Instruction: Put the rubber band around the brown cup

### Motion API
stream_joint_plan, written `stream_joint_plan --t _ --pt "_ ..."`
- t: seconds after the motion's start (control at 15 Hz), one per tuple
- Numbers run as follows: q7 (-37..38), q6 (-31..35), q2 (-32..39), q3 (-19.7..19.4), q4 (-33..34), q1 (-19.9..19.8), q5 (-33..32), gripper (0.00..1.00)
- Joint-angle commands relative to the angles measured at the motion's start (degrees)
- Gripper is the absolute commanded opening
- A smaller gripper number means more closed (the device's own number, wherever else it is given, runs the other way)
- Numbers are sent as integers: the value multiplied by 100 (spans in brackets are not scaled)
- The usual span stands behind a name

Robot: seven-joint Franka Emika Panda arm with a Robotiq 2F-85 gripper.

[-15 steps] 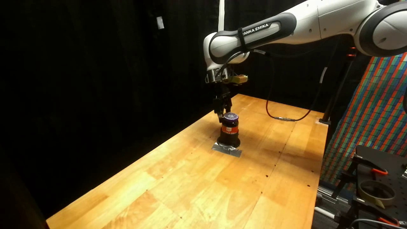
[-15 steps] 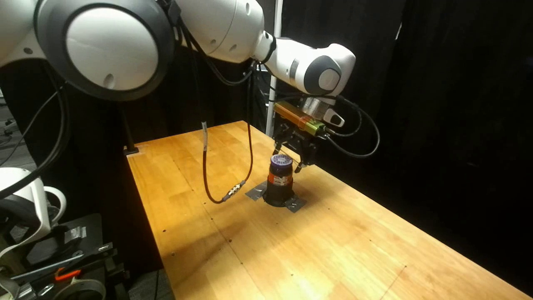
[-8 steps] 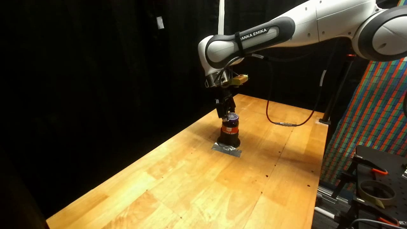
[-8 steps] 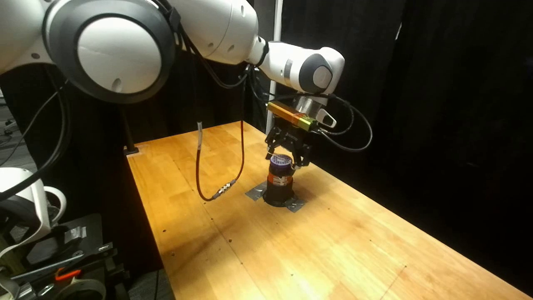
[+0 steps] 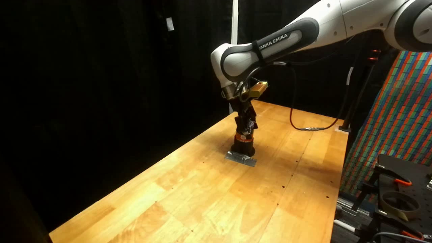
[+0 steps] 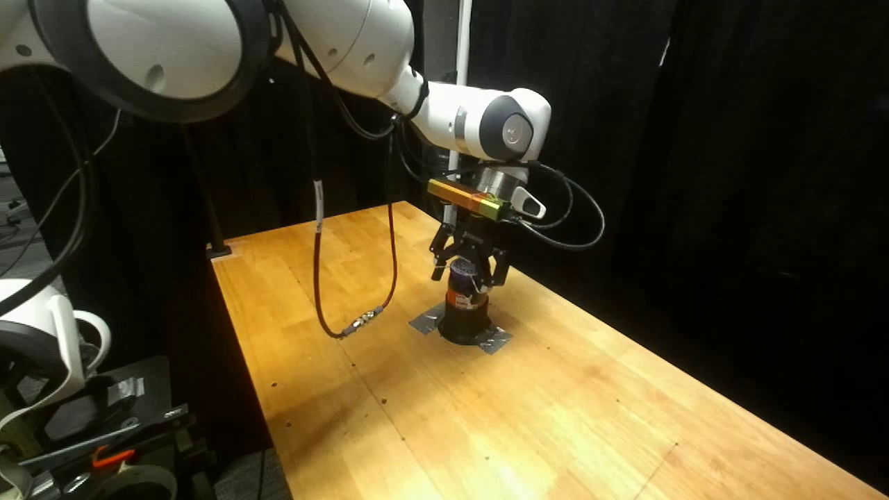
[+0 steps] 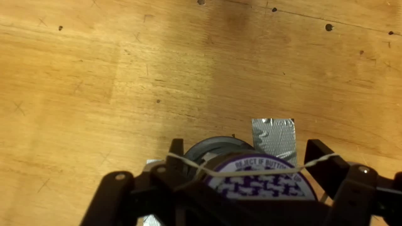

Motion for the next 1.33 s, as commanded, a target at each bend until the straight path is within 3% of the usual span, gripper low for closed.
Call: stream_joint_plan --t 0.0,0.6,0.67,0.73,1.13,1.27 --pt "265 628 -874 -27 -1342 24 -165 100" --pt "503 2665 -2153 22 -3624 -53 -177 100" --pt "530 2997 -2289 16 -3895 -47 -192 75" --pt "559 3374 -2410 6 -4154 -34 -222 74" --pt "918 5885 -3111 -128 -5862 92 -590 27" --pt "1227 6785 -3332 -265 -6469 203 -885 16"
